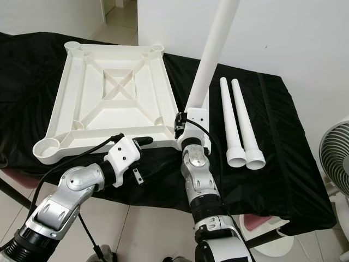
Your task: Building children table
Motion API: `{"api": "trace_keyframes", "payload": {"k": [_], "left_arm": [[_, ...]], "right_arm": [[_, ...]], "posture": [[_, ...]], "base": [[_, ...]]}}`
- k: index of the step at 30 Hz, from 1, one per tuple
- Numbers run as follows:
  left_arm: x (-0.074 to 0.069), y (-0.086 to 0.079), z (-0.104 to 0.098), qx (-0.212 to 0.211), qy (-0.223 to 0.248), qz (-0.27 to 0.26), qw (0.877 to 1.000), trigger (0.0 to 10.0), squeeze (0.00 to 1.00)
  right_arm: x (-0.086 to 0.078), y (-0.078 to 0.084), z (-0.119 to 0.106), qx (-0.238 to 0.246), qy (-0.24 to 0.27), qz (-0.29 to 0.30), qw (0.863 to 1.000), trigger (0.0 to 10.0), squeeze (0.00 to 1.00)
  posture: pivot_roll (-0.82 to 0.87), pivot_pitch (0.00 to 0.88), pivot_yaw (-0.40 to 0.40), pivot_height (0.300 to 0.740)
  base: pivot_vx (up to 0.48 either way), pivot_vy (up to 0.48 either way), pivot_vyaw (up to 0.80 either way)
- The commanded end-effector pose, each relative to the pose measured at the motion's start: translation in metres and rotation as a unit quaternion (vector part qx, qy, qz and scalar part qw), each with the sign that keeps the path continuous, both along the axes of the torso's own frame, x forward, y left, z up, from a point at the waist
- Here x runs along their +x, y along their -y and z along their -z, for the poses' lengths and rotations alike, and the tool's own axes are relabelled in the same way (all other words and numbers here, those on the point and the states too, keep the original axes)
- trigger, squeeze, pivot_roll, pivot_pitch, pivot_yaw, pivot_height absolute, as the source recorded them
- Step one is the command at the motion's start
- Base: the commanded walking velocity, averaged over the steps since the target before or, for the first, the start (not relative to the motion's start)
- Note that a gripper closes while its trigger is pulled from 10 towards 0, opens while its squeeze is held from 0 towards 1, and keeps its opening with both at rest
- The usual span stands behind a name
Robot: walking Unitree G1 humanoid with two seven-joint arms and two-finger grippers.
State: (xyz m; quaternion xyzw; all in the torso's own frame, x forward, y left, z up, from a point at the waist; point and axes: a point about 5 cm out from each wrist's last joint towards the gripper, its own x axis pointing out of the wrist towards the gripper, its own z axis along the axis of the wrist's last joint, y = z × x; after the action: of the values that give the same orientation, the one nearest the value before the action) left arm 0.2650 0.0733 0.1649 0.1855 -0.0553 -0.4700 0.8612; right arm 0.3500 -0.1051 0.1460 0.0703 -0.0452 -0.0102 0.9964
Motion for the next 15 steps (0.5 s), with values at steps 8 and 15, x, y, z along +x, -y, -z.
{"api": "trace_keyframes", "payload": {"k": [8, 15], "left_arm": [[-0.002, 0.004, 0.001, 0.002, -0.006, 0.012, 1.0, 10.0, 0.0], [-0.002, 0.004, 0.001, 0.002, -0.004, 0.012, 1.0, 10.0, 0.0]], "right_arm": [[-0.002, 0.017, 0.008, 0.008, -0.01, 0.002, 1.0, 10.0, 1.0], [-0.001, 0.019, -0.003, -0.012, 0.019, -0.109, 0.994, 10.0, 0.0]], "posture": [[0.21, 0.077, -0.086, 0.74], [0.21, 0.068, -0.09, 0.74]], "base": [[0.0, 0.0, 0.0], [0.0, 0.0, 0.0]]}}
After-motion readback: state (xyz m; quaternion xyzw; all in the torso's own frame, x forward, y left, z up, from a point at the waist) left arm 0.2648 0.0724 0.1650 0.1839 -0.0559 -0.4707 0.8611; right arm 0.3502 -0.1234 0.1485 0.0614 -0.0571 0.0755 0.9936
